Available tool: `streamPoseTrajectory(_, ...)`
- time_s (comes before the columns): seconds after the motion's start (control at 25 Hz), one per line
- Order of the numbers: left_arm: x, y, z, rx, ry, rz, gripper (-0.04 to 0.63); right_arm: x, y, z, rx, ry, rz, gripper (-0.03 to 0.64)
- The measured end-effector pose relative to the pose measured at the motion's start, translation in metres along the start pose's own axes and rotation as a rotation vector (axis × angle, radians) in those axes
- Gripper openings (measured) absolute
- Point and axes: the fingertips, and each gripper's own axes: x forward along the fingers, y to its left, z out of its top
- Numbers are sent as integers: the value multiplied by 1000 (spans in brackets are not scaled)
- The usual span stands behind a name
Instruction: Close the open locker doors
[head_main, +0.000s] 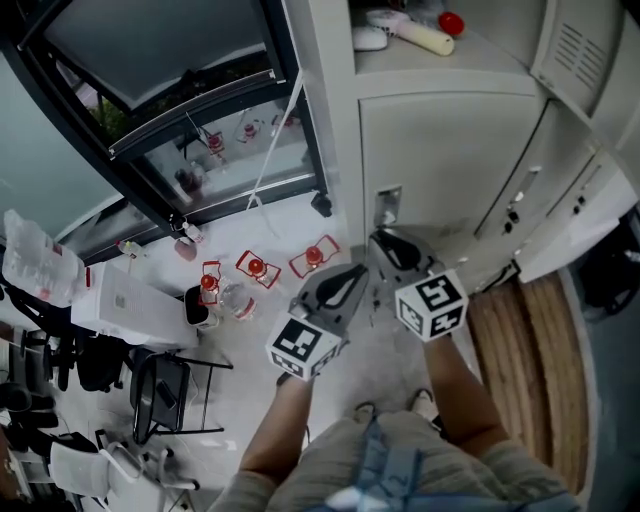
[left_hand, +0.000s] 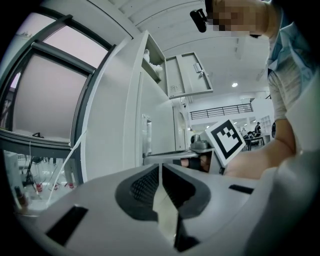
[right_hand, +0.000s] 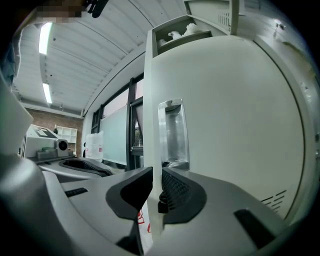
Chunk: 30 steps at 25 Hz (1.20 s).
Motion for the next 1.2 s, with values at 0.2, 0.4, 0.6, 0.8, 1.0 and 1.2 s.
streamPoseTrajectory(0.2,-5,2,3,-3,-10,10,5,5,1,0,4,4,4,58)
streamPoseTrajectory(0.4,-7,1,11,-1,-27,10,5,-1,5,9,-7,-17,27,58)
streamPoseTrajectory(0.6,-1,-12,26,16,-61,-29,5,-27,5,28,-21,-54,34,58)
streamPoseTrajectory(0.8,13,-36,58,60,-129,-100,5,-70,1,64,-97,-134,19,58)
streamPoseTrajectory(1.0,33,-75,97,101,-222,-208,5,-130,-17,98,-195,-230,-66,58)
streamPoseTrajectory(1.2,54,-129,134,122,-316,-329,5,-200,-41,127,-208,-336,-176,58)
